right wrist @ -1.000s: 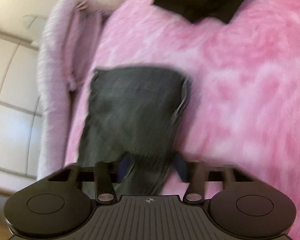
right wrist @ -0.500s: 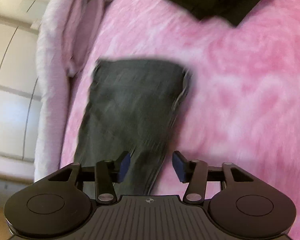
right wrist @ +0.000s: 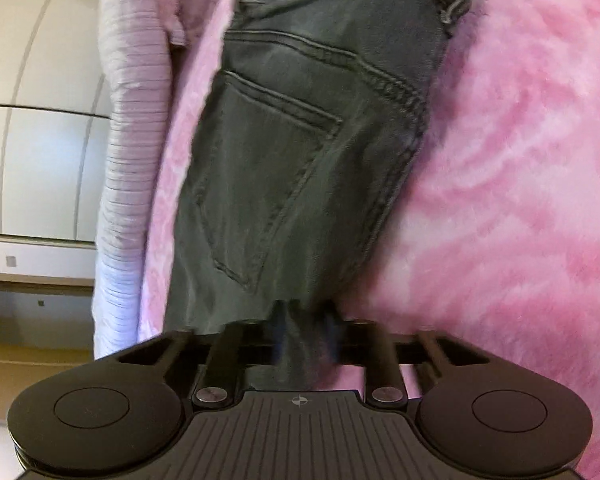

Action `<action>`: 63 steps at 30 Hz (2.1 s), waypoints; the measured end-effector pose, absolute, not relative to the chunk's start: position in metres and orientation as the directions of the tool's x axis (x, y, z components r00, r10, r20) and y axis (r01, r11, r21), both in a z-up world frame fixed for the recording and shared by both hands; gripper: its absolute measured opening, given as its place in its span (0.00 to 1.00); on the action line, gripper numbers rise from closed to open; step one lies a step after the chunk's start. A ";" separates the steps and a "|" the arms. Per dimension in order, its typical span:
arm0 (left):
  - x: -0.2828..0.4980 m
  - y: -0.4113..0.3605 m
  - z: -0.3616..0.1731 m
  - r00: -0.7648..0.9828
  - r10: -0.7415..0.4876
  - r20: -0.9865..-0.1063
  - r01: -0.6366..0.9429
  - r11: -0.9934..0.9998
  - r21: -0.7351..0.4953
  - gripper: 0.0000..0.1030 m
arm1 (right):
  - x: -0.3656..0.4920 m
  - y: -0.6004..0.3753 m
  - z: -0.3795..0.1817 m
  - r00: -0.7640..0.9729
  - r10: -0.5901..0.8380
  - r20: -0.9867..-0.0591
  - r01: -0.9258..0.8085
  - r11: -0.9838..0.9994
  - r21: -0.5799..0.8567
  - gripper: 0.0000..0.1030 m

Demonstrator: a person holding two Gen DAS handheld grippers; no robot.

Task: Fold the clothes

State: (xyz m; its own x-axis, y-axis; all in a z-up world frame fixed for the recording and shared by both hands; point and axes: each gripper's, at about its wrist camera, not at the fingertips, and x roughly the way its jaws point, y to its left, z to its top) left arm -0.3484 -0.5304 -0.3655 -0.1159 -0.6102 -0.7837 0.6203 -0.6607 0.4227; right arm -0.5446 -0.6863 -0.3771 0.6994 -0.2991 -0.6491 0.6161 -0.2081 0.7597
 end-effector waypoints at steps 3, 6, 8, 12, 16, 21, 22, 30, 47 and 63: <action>-0.345 -0.528 -0.367 -0.117 -0.623 -0.773 0.587 -0.671 0.453 0.10 | -0.552 -0.697 -0.373 0.700 -0.280 -0.657 0.613 -0.237 0.754 0.01; -0.341 -0.526 -0.369 -0.119 -0.636 -0.762 0.552 -0.680 0.482 0.09 | -0.560 -0.711 -0.366 0.699 -0.302 -0.648 0.589 -0.271 0.761 0.01; -0.339 -0.524 -0.370 -0.131 -0.641 -0.756 0.522 -0.693 0.497 0.09 | -0.557 -0.712 -0.374 0.688 -0.309 -0.656 0.592 -0.284 0.754 0.01; -0.333 -0.522 -0.369 -0.174 -0.638 -0.750 0.480 -0.720 0.501 0.09 | -0.557 -0.706 -0.380 0.684 -0.340 -0.645 0.567 -0.309 0.764 0.01; -0.330 -0.519 -0.369 -0.210 -0.632 -0.746 0.443 -0.742 0.504 0.09 | -0.554 -0.707 -0.377 0.669 -0.358 -0.651 0.577 -0.302 0.759 0.01; -0.329 -0.519 -0.366 -0.233 -0.617 -0.752 0.427 -0.759 0.491 0.09 | -0.541 -0.716 -0.372 0.656 -0.316 -0.685 0.654 -0.215 0.725 0.01; -0.327 -0.519 -0.364 -0.240 -0.612 -0.753 0.425 -0.764 0.486 0.09 | -0.544 -0.713 -0.370 0.662 -0.312 -0.682 0.652 -0.208 0.729 0.02; -0.318 -0.518 -0.349 -0.266 -0.596 -0.758 0.425 -0.778 0.463 0.09 | -0.592 -0.681 -0.342 0.516 -0.500 -0.695 0.700 -0.222 0.679 0.50; -0.347 -0.521 -0.330 -0.297 -0.601 -0.742 0.454 -0.772 0.444 0.08 | -0.642 -0.768 -0.337 0.437 -0.600 -0.670 0.667 -0.284 0.689 0.24; -0.316 -0.476 -0.302 -0.135 -0.524 -0.841 0.735 -0.622 0.270 0.32 | -0.602 -0.720 -0.297 0.354 -0.512 -0.782 0.921 0.048 0.386 0.45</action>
State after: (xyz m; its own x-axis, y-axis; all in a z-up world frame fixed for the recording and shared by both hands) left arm -0.3162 -0.4757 -0.3023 -0.1348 -0.5238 -0.8411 0.7346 -0.6225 0.2699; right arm -0.6023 -0.7203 -0.2971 0.3544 -0.5122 -0.7823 0.9212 0.0475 0.3862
